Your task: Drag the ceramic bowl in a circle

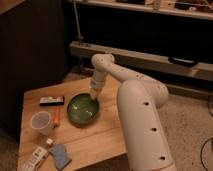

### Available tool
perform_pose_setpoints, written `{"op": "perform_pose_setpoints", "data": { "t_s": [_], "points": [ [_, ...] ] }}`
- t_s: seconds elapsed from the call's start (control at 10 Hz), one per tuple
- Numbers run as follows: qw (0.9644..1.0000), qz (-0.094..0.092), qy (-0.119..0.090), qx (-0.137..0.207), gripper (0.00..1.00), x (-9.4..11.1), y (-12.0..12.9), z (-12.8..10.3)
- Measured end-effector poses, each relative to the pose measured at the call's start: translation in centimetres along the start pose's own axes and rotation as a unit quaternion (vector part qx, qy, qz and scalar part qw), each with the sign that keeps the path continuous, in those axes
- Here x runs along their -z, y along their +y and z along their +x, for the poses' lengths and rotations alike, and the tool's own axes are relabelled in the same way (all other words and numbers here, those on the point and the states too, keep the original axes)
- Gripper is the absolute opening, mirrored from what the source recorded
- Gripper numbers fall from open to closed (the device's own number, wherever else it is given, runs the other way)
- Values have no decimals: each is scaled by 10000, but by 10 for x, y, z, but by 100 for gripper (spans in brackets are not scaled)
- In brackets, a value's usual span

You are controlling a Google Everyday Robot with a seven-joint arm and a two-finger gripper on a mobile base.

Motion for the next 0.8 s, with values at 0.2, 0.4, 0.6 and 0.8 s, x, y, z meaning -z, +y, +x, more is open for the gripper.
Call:
{"op": "perform_pose_setpoints", "data": {
  "t_s": [0.2,0.4,0.6,0.8],
  "points": [
    [9992,-62,-92,-382,0,3,-24,46],
    [9967,-104,-277,-757,0,7,-42,99],
    [9931,-169,-471,-1060,0,12,-51,156],
    [9880,-430,-703,-1305,0,11,-46,210]
  ]
}}
